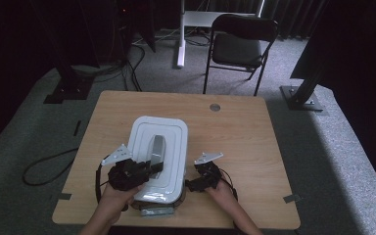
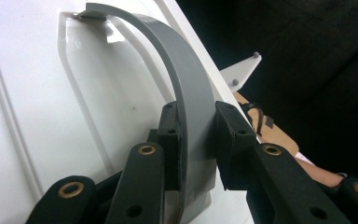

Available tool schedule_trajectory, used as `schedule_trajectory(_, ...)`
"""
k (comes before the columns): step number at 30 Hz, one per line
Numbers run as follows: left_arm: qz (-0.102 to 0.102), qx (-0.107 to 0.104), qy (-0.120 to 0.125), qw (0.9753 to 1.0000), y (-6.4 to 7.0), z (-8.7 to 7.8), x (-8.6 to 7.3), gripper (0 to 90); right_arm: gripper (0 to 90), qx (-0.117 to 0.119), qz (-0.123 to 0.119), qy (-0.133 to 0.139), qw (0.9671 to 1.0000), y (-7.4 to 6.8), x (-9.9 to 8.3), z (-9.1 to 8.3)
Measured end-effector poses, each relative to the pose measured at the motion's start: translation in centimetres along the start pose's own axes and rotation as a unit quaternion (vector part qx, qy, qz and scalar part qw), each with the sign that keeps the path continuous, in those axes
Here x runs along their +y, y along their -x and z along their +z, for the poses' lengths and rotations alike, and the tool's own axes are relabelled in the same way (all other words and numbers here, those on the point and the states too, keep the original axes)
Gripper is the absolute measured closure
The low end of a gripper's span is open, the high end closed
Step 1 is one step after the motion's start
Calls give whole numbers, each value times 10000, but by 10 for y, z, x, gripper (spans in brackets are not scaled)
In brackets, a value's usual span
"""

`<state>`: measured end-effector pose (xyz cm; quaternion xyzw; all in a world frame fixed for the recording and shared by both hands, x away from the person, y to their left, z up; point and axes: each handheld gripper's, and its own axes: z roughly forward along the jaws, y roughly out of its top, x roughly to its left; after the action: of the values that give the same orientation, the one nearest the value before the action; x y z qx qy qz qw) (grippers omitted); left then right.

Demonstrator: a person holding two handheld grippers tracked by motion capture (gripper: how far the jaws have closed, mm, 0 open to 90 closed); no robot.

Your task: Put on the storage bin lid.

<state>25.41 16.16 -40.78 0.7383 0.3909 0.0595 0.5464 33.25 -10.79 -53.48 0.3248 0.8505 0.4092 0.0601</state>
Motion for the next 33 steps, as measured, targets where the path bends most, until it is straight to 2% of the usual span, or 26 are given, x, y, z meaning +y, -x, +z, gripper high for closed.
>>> schedule_trajectory(4,-262,-127,-136,9995,-1,10,-3,746,128,-86,80,19,9999,4,-2,-2)
schedule_trajectory(8,-394,205,-274,9986,-2,18,-9,745,128,-267,208,-3,9994,13,-6,-3)
schedule_trajectory(10,-508,229,-268,9981,-2,16,-10,740,128,-373,252,-11,9990,17,-8,-4)
schedule_trajectory(12,-490,454,-301,9973,1,15,-10,734,129,-435,317,-6,9985,20,-10,-6)
schedule_trajectory(14,-543,576,-319,9963,3,15,-12,726,129,-460,380,18,9982,23,-11,-8)
schedule_trajectory(15,-490,640,-353,9961,4,14,-12,720,129,-468,394,28,9981,24,-11,-9)
schedule_trajectory(19,-537,691,-373,9955,9,14,-14,708,129,-513,416,80,9978,26,-11,-11)
schedule_trajectory(20,-596,757,-344,9948,9,14,-16,703,129,-526,415,85,9977,26,-11,-12)
schedule_trajectory(22,-499,1020,-312,9930,11,15,-20,688,129,-530,416,88,9977,26,-11,-12)
schedule_trajectory(24,-627,1053,-255,9921,9,14,-23,688,129,-541,430,88,9976,26,-11,-12)
schedule_trajectory(26,-555,1064,-266,9924,10,14,-23,687,129,-549,423,81,9976,27,-11,-12)
schedule_trajectory(27,-536,1067,-344,9923,11,16,-23,685,129,-545,428,85,9976,27,-11,-12)
schedule_trajectory(28,-560,970,-422,9928,10,18,-22,664,129,-541,435,79,9976,28,-11,-12)
schedule_trajectory(29,-587,1011,-451,9921,10,19,-22,647,129,-554,428,77,9975,28,-12,-11)
schedule_trajectory(30,-517,1053,-510,9918,11,20,-21,648,129,-550,430,79,9975,28,-12,-11)
schedule_trajectory(32,-481,1022,-607,9917,11,22,-21,647,129,-553,448,86,9974,28,-12,-12)
schedule_trajectory(33,-527,1017,-619,9915,10,22,-21,647,129,-559,451,87,9974,28,-12,-12)
